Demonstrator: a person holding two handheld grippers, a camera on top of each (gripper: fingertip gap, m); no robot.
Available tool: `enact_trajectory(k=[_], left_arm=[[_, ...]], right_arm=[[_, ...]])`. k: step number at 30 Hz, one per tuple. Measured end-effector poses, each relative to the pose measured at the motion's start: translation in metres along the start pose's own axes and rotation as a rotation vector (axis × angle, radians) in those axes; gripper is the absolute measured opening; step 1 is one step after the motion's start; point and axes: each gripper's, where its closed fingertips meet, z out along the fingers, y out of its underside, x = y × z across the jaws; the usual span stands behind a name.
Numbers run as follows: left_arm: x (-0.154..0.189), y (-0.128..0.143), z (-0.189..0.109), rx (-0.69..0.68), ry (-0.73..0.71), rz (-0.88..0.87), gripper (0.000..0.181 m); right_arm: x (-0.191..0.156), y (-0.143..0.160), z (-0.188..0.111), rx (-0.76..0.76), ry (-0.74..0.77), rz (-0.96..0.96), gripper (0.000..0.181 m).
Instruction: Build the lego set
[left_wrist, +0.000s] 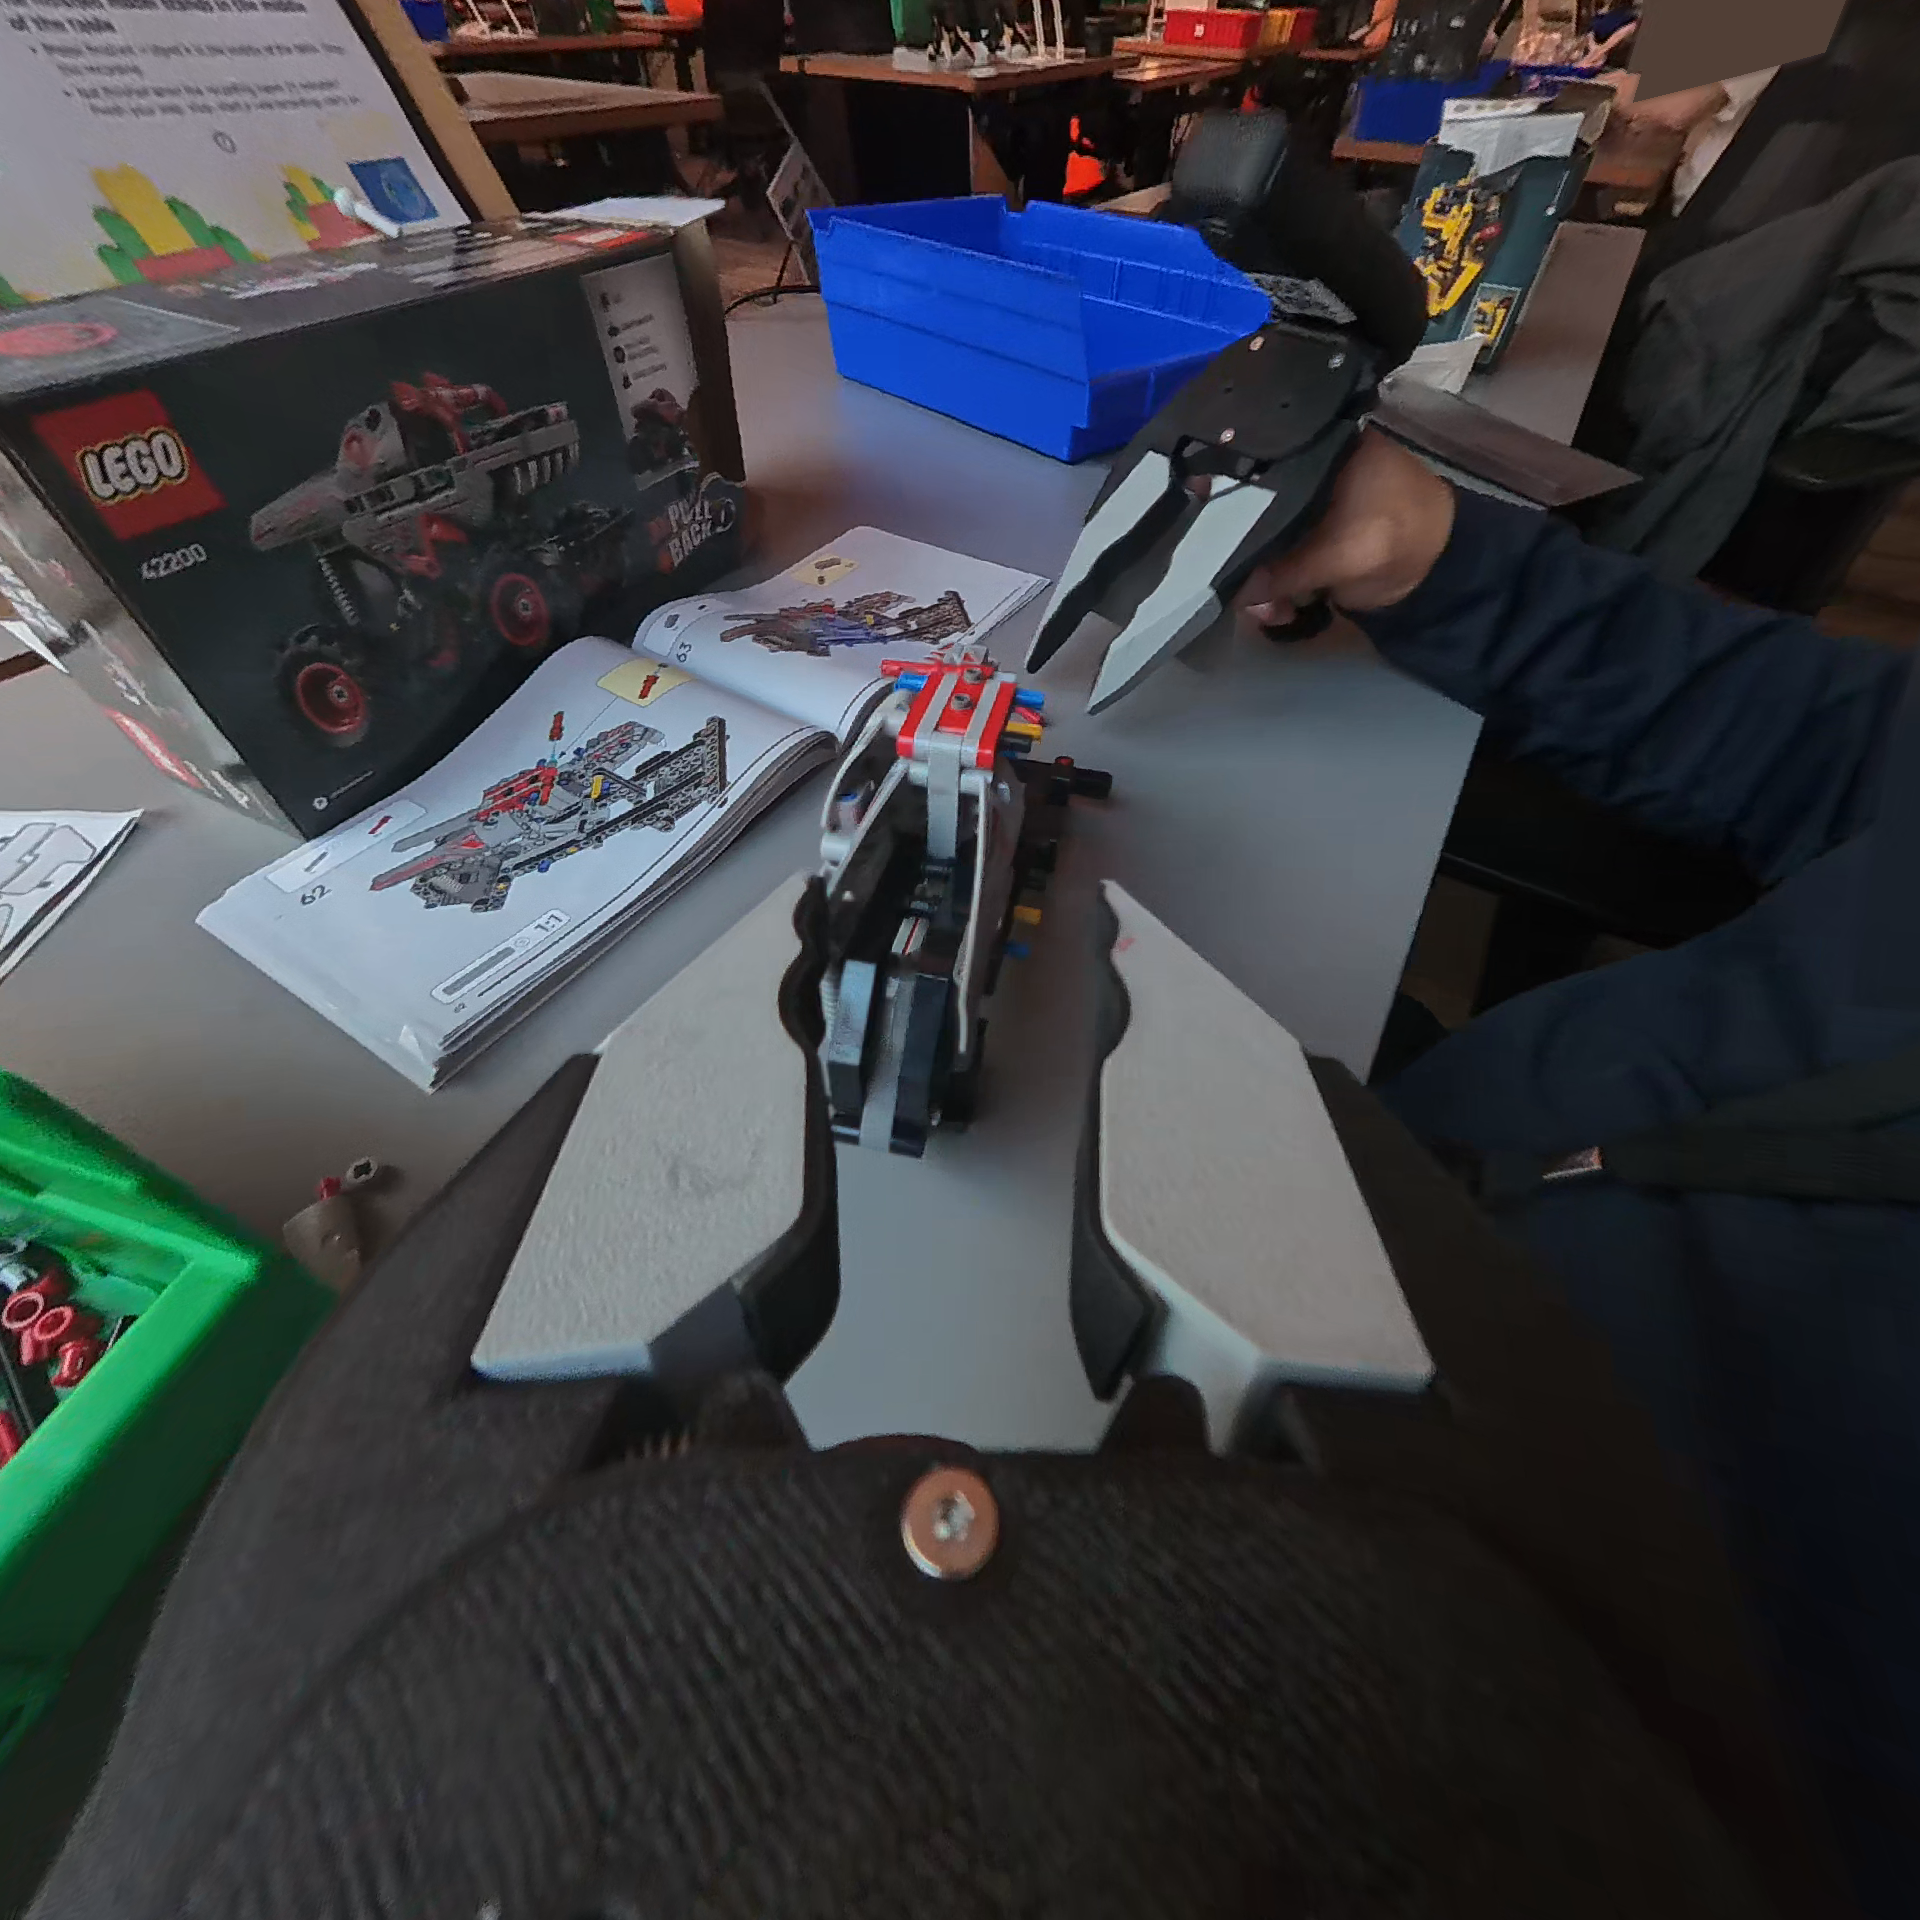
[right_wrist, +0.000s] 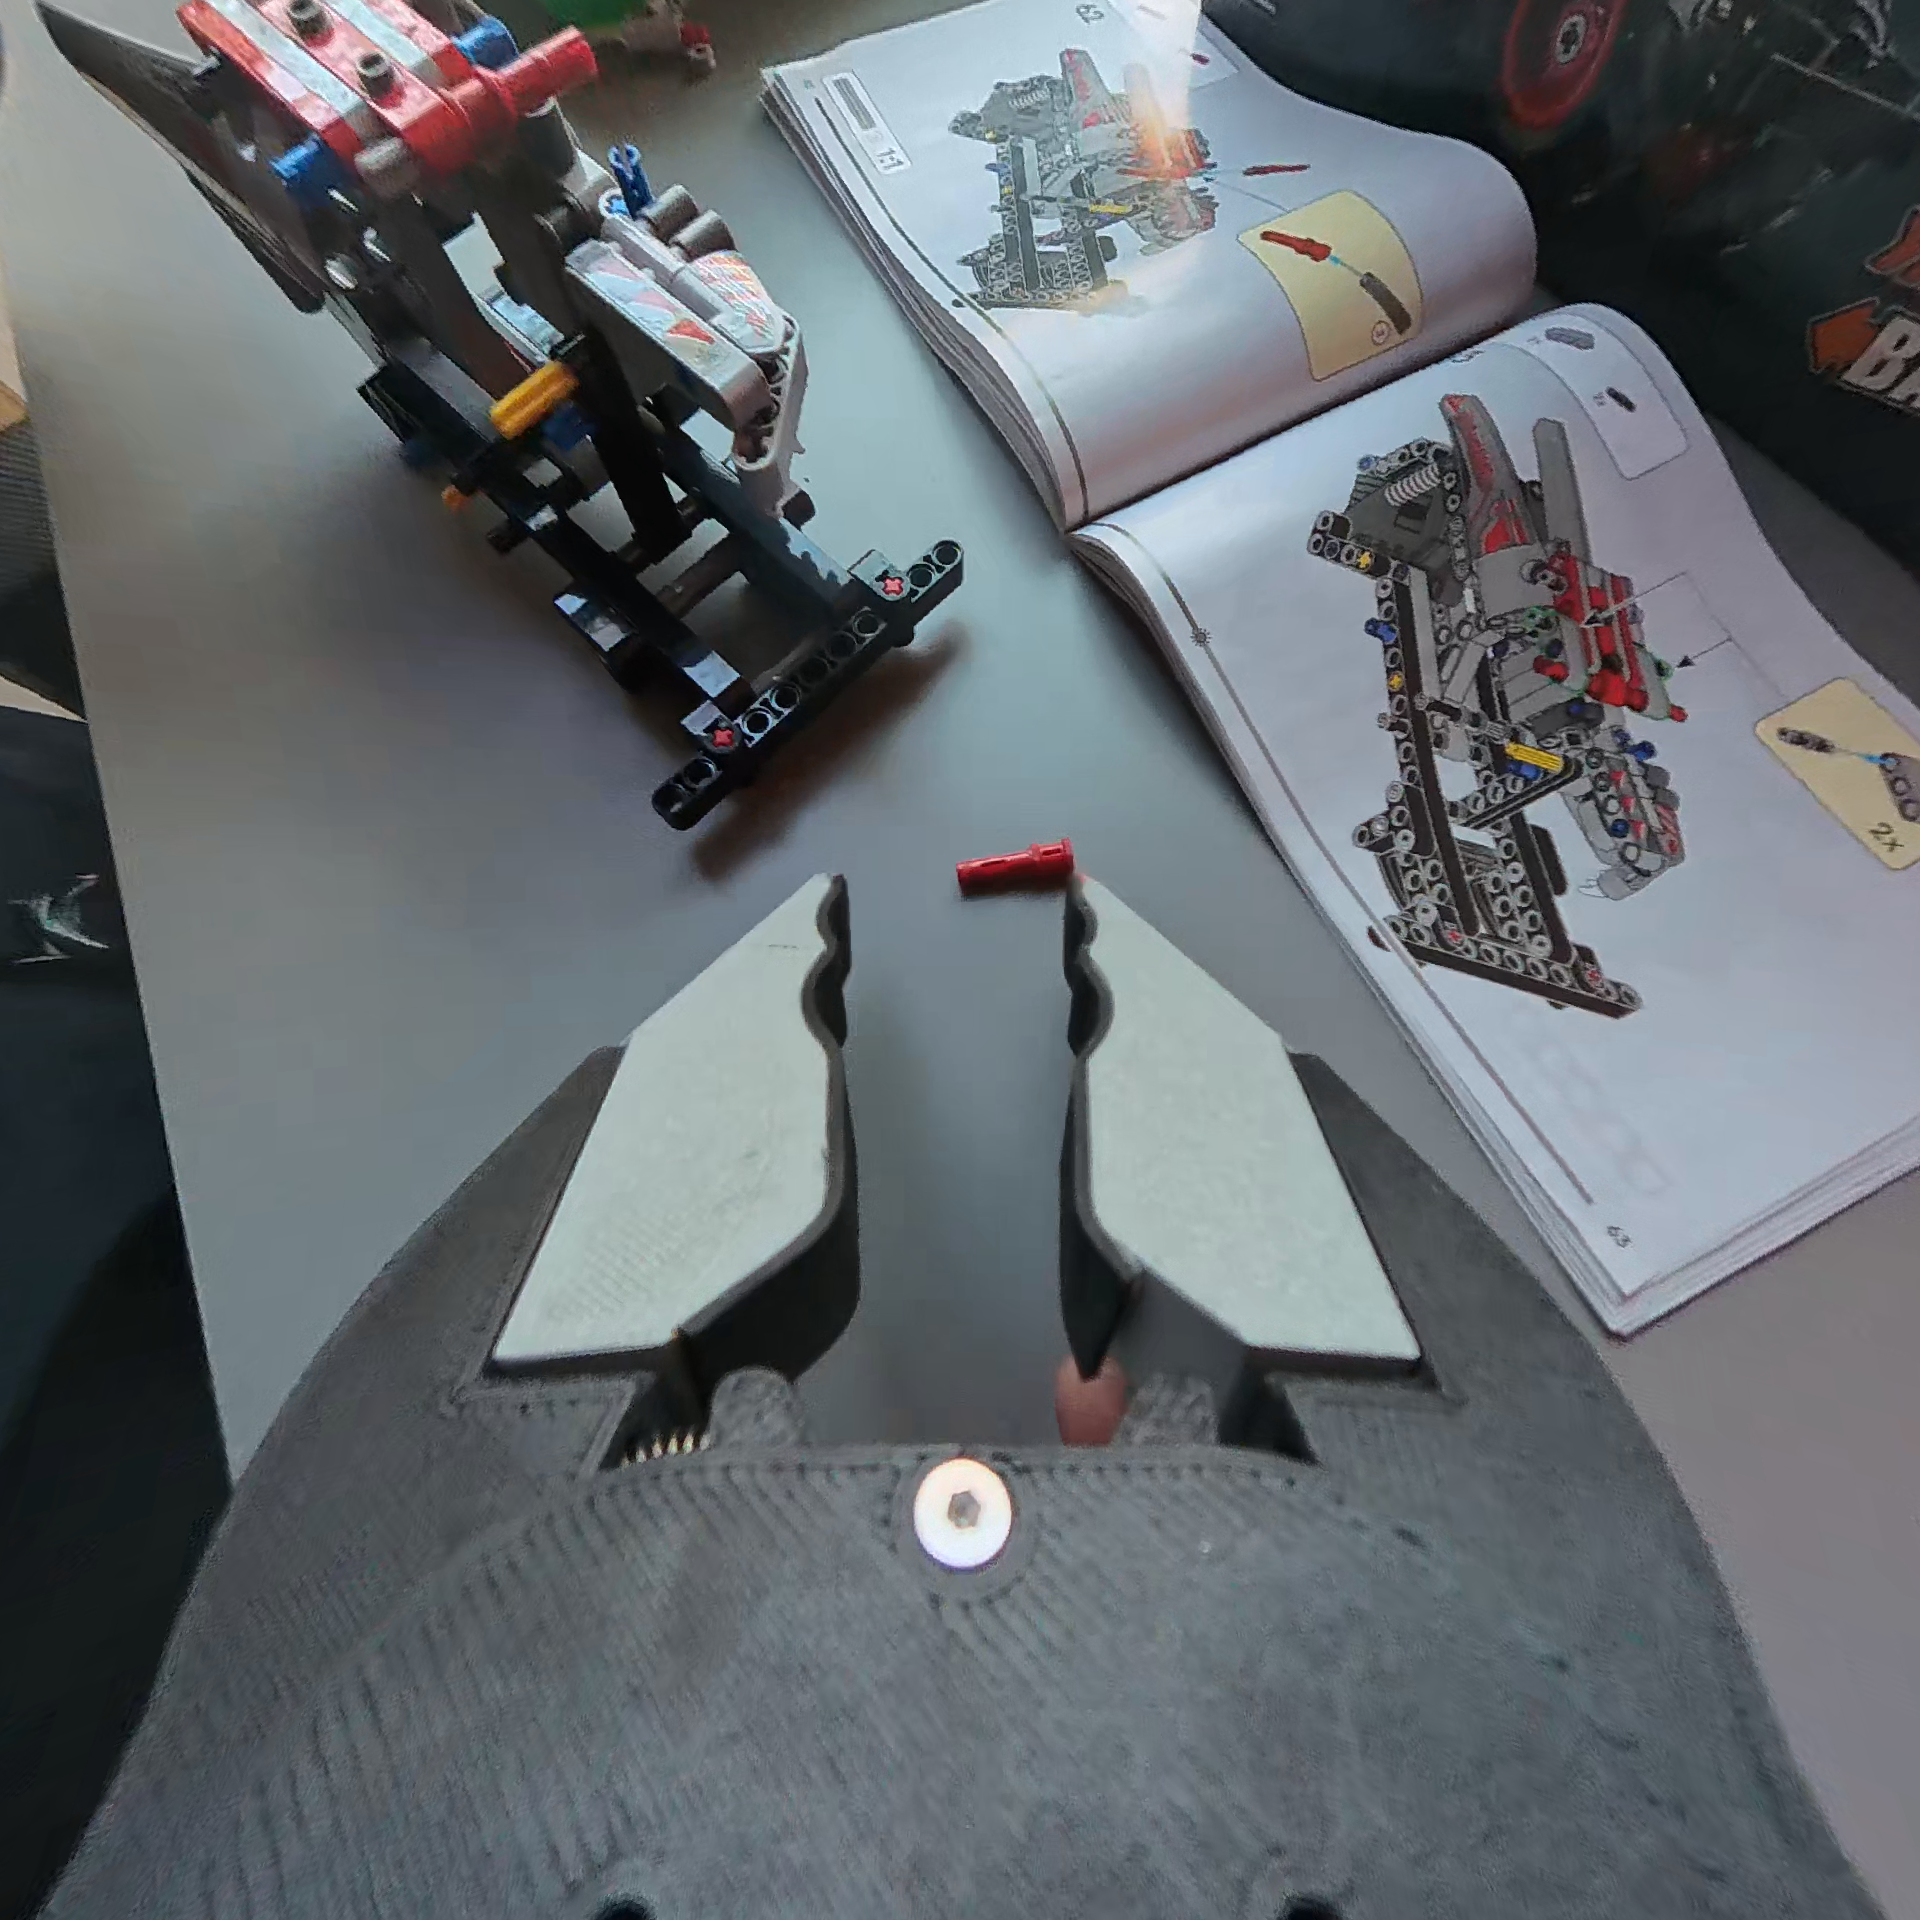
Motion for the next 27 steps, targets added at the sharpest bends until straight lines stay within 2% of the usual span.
enact_trajectory(k=[5,11,17,22,27], left_arm=[[-0.009,0.008,0.0,0.014,0.007,-0.053,0.048],[-0.013,-0.003,0.002,0.03,0.019,-0.027,0.049],[-0.013,-0.002,0.006,0.017,0.031,-0.018,0.049],[-0.014,0.002,0.007,0.022,0.032,-0.037,0.049],[-0.014,0.002,0.01,0.02,0.046,-0.044,0.049]], right_arm=[[0.003,-0.002,0.004,0.002,0.056,0.035,0.037],[-0.001,-0.011,0.006,0.022,0.073,0.118,0.039],[0.0,-0.006,0.004,-0.046,0.109,-0.005,0.039],[-0.002,-0.008,0.007,-0.072,0.045,0.001,0.044],[0.004,-0.009,0.017,-0.082,0.104,0.0,0.038]])
